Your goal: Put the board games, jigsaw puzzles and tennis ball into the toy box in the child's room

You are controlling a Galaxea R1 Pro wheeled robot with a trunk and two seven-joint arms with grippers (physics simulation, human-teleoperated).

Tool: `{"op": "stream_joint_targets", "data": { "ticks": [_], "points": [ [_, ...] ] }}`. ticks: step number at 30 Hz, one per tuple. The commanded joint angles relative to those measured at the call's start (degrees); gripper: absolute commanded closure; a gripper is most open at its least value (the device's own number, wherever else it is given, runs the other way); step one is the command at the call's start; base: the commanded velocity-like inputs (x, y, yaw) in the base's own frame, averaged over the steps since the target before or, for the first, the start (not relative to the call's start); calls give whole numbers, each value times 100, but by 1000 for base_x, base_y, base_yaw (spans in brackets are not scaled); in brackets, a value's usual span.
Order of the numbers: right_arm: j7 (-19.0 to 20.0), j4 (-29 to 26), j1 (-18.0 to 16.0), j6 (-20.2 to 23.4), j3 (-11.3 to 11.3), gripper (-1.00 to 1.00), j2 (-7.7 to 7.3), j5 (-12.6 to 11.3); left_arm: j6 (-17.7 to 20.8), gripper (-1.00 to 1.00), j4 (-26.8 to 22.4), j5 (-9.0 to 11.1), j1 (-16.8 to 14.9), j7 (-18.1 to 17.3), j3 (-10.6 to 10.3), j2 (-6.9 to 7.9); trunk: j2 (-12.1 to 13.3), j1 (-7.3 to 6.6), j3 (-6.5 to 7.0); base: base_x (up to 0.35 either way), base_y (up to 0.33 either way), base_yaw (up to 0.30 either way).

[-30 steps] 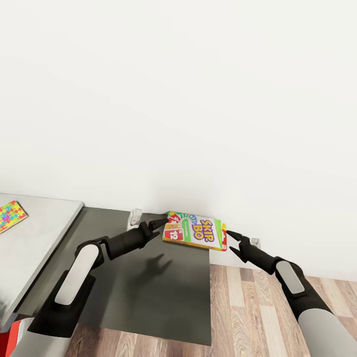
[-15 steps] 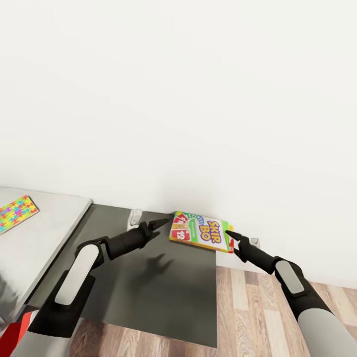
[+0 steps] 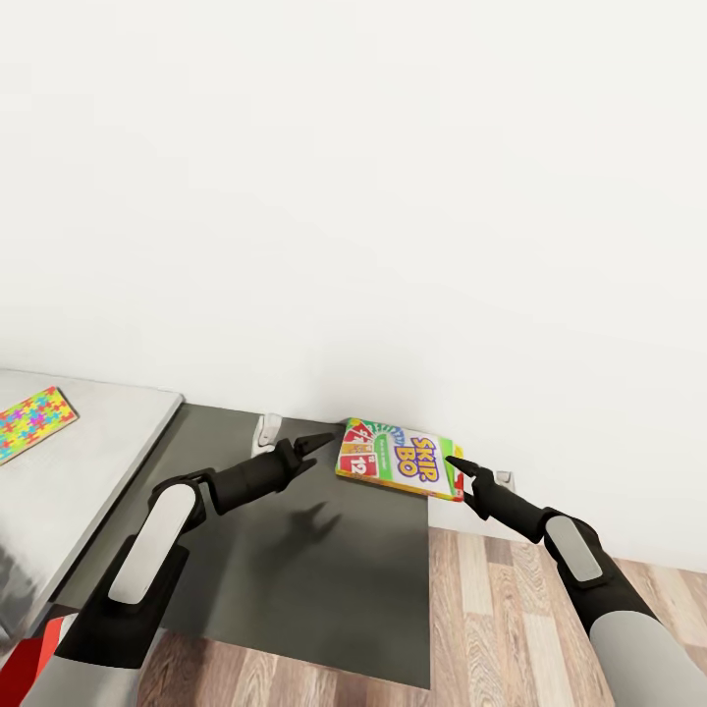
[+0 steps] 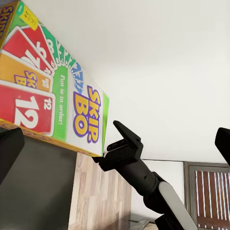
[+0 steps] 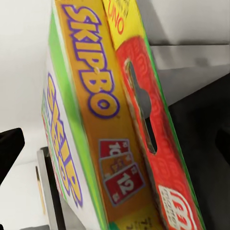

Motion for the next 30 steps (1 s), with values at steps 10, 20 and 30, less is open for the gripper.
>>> {"op": "stream_joint_targets", "data": {
  "ticks": [10, 20, 30],
  "points": [
    [9, 1, -4, 37, -18, -100, 2, -4, 11, -100, -3, 29, -3, 23, -4, 4, -4, 1, -5, 0, 0, 0],
    [9, 1, -4, 35, -18, -100, 2, -4, 11, -100, -3, 29, -3, 23, -4, 4, -4, 1, 1, 0, 0, 70],
    [9, 1, -4, 34, -18, -100, 2, -3, 11, -100, -3, 29, -3, 23, -4, 4, -4, 1, 4, 0, 0, 27]
  ]
}}
